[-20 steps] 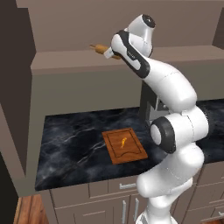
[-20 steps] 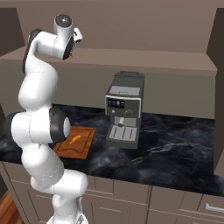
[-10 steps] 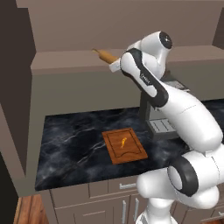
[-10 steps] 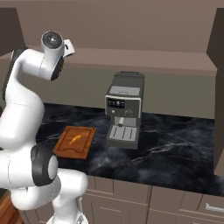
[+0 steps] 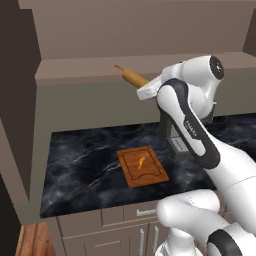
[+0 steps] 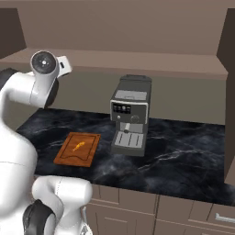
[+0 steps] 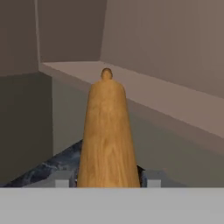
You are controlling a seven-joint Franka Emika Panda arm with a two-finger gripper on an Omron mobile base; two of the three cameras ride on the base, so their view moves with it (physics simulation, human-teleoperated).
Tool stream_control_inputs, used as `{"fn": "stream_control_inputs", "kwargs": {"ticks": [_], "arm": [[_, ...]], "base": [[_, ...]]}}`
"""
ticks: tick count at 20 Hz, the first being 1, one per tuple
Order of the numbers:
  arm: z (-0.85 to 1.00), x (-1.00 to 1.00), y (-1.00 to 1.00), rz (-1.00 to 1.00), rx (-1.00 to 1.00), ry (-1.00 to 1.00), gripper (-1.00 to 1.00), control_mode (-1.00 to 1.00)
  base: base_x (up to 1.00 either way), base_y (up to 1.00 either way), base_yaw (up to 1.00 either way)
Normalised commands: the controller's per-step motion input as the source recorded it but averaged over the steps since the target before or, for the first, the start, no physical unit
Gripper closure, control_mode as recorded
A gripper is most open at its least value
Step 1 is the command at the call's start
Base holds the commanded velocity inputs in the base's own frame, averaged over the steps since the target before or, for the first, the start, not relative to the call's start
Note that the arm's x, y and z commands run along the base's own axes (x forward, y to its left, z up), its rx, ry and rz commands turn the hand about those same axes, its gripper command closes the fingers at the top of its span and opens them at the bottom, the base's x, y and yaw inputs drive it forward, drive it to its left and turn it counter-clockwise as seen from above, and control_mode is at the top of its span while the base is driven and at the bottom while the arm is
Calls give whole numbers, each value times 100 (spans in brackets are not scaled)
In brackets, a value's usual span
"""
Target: Open the cabinet, retrieve the rolling pin, and place it next to the meat on the cutting board to prepare for tenderizing.
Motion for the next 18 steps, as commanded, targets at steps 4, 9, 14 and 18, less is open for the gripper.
{"fn": "stream_control_inputs", "kwargs": {"ticks": [4,9,14,18], "arm": [[-9,-84,-12,0,0,4,100,-100],[-17,-52,-7,2,0,8,100,-100],[-22,-21,-5,3,-4,14,100,-100],[-32,-1,-6,9,-5,19,100,-100]], "base": [[0,0,0],[0,0,0],[0,0,0],[0,0,0]]}}
